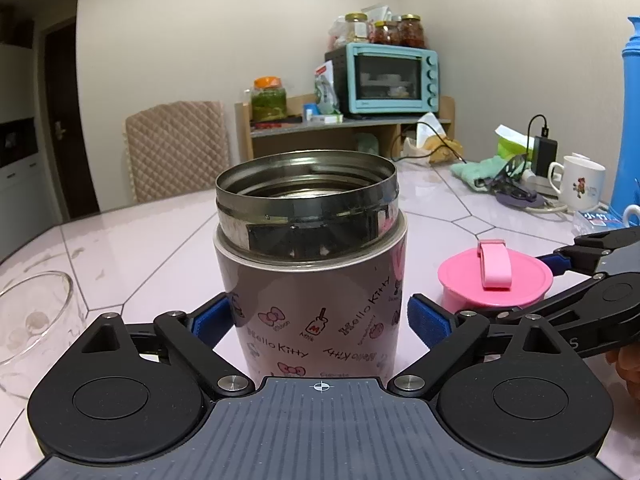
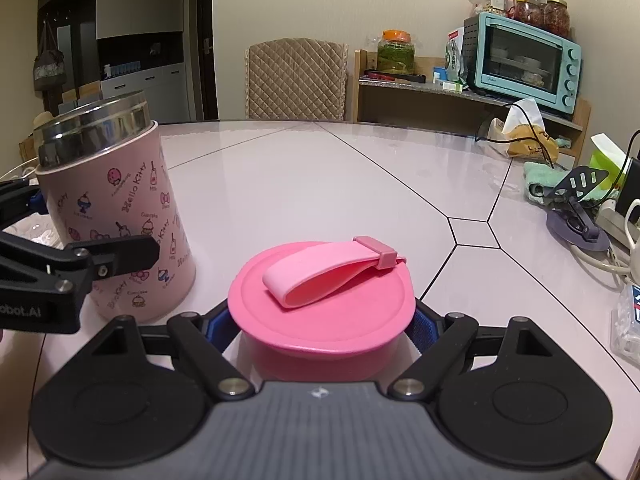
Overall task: Unscrew bottle cap and pour
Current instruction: 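Open the left gripper off the bottle while right gripper opens off the pink lid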
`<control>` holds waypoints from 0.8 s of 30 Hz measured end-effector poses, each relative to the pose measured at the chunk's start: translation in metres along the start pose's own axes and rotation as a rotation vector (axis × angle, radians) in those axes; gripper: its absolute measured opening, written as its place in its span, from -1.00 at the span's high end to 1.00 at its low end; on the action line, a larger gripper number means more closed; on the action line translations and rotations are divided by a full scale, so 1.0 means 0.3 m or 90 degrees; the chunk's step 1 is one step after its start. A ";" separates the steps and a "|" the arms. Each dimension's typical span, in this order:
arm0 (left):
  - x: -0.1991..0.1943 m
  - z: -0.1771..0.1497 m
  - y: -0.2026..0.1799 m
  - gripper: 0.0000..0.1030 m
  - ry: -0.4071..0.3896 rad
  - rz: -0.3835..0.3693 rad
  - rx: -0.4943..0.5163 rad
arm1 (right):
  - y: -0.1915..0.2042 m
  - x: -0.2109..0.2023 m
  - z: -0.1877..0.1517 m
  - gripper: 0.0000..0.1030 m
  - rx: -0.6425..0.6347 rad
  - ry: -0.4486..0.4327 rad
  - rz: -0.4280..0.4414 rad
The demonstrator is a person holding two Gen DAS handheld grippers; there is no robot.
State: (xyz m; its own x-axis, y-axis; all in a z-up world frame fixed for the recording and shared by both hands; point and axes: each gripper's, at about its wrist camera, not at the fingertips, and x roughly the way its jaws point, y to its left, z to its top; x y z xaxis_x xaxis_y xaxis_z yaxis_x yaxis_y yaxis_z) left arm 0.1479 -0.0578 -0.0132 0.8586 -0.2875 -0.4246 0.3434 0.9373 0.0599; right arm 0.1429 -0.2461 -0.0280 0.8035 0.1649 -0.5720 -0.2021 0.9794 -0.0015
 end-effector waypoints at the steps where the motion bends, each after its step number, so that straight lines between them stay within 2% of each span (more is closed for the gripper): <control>1: -0.001 0.000 0.000 -0.88 0.000 0.000 0.000 | 0.000 0.000 0.001 -0.66 0.000 0.001 0.000; 11: -0.003 -0.004 0.000 -0.92 0.004 0.002 0.000 | -0.003 0.002 -0.019 -0.68 -0.001 0.008 -0.001; 15: -0.005 -0.005 0.003 -0.95 0.006 0.003 -0.002 | 0.000 0.004 -0.018 -0.85 -0.003 0.009 -0.006; 24: -0.003 -0.008 0.006 -0.99 0.009 0.004 -0.004 | 0.007 -0.005 -0.018 -0.86 -0.002 0.007 -0.007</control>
State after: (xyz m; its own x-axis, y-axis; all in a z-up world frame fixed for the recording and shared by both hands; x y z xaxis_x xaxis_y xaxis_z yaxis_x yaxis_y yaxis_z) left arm 0.1468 -0.0554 -0.0149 0.8552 -0.2785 -0.4371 0.3351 0.9405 0.0565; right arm 0.1383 -0.2450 -0.0317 0.7997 0.1524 -0.5807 -0.1946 0.9808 -0.0105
